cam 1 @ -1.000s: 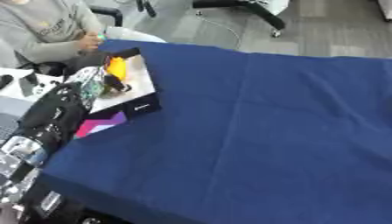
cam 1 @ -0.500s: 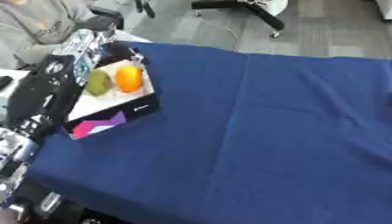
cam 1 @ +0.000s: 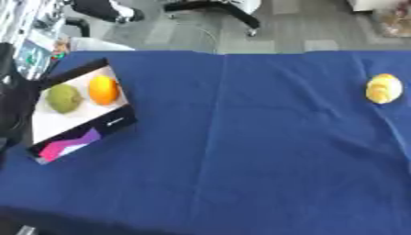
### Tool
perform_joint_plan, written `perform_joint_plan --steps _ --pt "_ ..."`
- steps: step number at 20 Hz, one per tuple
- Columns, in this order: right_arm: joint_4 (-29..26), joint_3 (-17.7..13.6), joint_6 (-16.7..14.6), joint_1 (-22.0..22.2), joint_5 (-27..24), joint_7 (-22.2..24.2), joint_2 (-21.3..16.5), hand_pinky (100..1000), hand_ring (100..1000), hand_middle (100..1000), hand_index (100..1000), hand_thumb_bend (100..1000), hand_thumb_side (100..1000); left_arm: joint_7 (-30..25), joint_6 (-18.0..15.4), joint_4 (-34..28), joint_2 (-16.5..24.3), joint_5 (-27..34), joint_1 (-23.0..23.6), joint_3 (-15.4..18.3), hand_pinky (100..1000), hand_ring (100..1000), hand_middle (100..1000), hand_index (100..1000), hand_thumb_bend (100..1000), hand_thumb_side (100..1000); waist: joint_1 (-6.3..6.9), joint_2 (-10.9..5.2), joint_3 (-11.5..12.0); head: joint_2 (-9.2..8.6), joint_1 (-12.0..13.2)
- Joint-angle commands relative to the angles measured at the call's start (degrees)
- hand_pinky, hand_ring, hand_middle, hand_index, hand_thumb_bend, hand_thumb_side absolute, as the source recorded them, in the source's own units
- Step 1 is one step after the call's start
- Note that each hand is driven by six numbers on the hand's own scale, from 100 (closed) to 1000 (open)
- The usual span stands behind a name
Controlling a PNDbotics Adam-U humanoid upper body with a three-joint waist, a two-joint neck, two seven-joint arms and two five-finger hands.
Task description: Pick up the objects with one hand, pass them to the other hand, and then place them into the box on the other side of the table.
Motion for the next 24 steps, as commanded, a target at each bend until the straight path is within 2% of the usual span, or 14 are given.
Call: perform_joint_plan --steps 1,2,3,5,6,9,11,12,13,17,21,24 --pt "2.61 -0.48 0.53 -1.86 -0.77 -2.71 -3.06 697 596 467 769 100 520 6.63 -1.03 -6.37 -2.39 12.34 -1.56 -2.01 828 775 801 895 649 572 -1.07 -1.33 -0.07 -0.14 -7.14" --pt "4.46 -0.28 1.0 -2.53 -0.45 -4.31 -4.21 700 603 481 777 100 496 8.46 -1.93 -7.59 -4.34 16.71 -2.04 -3.36 821 770 799 899 598 570 -1.5 -1.27 -0.06 -0.14 -10.5" --pt "6.4 0.12 1.33 -3.2 0.06 -6.11 -5.37 701 604 484 779 100 491 10.14 -3.04 -8.2 -6.1 20.51 -2.47 -4.7 821 770 799 899 593 570 -1.84 -1.23 0.02 -0.14 -13.15" --pt "11.07 1.78 1.88 -5.15 2.13 -9.52 -8.09 721 661 556 838 100 430 12.33 -6.06 -8.64 -10.59 27.36 -3.24 -7.79 809 759 789 898 534 584 -2.67 -0.97 0.1 -0.14 -18.88" --pt "13.73 2.85 2.07 -6.43 3.57 -11.01 -9.39 726 679 575 852 100 430 12.98 -7.49 -8.71 -12.97 30.34 -3.42 -9.22 805 755 786 896 522 586 -3.0 -0.81 0.14 -0.14 -21.21" --pt "22.24 6.09 2.07 -10.86 7.76 -14.58 -12.22 751 741 667 906 100 484 13.53 -9.78 -8.77 -18.91 37.03 -3.24 -12.79 792 744 777 892 479 611 -3.46 -0.45 0.43 -0.14 -25.61" --pt "27.07 7.64 1.44 -13.34 9.79 -16.32 -13.04 752 745 674 910 100 494 13.32 -10.3 -8.78 -21.04 39.17 -2.95 -14.12 792 743 777 892 474 614 -3.47 -0.3 0.61 -0.14 -26.82" --pt "29.63 8.3 1.46 -15.2 10.54 -17.04 -13.26 765 764 715 935 100 546 12.94 -10.41 -8.78 -22.56 39.96 -2.55 -15.0 784 735 769 887 508 580 -3.28 -0.11 0.81 -0.14 -27.68" --pt "32.94 9.21 1.64 -17.73 11.49 -17.86 -13.32 769 767 723 940 100 583 12.36 -10.53 -8.78 -24.29 40.68 -2.03 -16.08 783 733 769 886 438 642 -3.02 0.09 1.07 -0.14 -28.49" --pt "43.99 11.35 1.25 -25.8 15.33 -20.78 -11.69 773 773 737 955 100 636 12.17 -10.8 -8.78 -29.6 42.85 -0.08 -18.44 769 720 760 880 395 657 -2.04 0.77 2.28 -0.14 -30.81" --pt "50.48 11.84 0.59 -31.03 19.02 -22.64 -8.18 777 773 734 956 100 675 12.82 -11.01 -8.78 -33.21 44.02 1.34 -19.85 764 712 755 875 382 663 -1.17 1.48 3.96 -0.14 -32.6" --pt "53.45 12.11 0.3 -33.36 21.72 -22.71 -5.58 782 771 732 955 100 714 13.28 -11.08 -8.78 -34.66 44.65 2.09 -20.26 758 704 748 868 365 668 -0.74 1.78 5.11 -0.14 -33.48"
